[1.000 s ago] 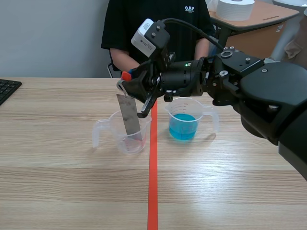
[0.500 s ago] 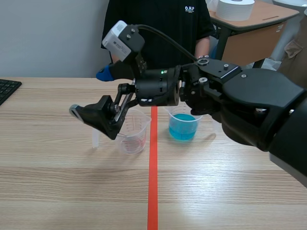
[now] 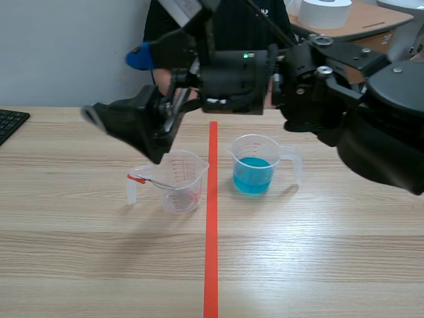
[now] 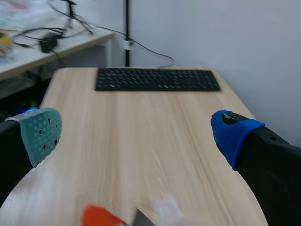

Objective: Do the redox reaction experiment.
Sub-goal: 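Return to the home posture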

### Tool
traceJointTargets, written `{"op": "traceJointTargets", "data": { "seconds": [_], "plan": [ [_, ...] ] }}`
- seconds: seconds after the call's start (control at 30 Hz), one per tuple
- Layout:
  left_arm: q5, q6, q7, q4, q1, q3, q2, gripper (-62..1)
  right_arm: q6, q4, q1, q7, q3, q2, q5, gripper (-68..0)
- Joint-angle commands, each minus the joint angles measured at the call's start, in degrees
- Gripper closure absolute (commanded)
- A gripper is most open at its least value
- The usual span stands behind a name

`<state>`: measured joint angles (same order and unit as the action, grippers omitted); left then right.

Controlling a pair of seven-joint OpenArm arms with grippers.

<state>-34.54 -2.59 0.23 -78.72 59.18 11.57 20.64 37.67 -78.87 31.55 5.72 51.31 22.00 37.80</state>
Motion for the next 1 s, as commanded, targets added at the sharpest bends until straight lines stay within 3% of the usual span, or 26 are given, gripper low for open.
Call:
{"op": "traceJointTargets", "data": {
  "seconds": [0.0,0.13,0.3,0.5,0.63,0.8,0.97],
  "plan": [
    [1.03,-0.09,-0.26,-0.46,-0.04,0.09,0.39,-62.3,-1.27,0.17,0.44,0.79,-2.60,2.32,1.46,-67.9],
    [4.24,-1.01,-1.97,-1.27,0.04,0.33,1.40,-62.3,-3.67,0.15,-2.43,1.07,-6.69,6.88,1.66,-67.9],
    [5.49,-2.29,-2.80,-4.96,0.02,2.93,5.18,-62.3,-3.87,0.11,-7.96,1.55,-12.35,12.46,1.70,-67.9],
    [7.67,-2.99,-2.80,-11.74,0.00,6.49,10.34,-62.3,-3.89,-1.11,-18.62,6.43,-19.43,19.98,1.66,-67.9],
    [8.13,-4.76,-2.82,-16.65,-0.26,9.16,12.85,-62.3,-3.89,-5.38,-27.34,7.76,-25.97,24.06,1.62,-67.9],
    [8.90,-9.49,-2.71,-22.64,-1.99,13.31,14.34,-62.3,-3.98,-13.00,-37.44,7.56,-33.83,27.63,1.46,-67.9],
    [9.27,-11.50,0.13,-27.08,-6.08,14.34,15.58,-62.3,-6.93,-21.22,-45.72,5.92,-38.58,29.24,1.22,-67.9]
  ]
}}
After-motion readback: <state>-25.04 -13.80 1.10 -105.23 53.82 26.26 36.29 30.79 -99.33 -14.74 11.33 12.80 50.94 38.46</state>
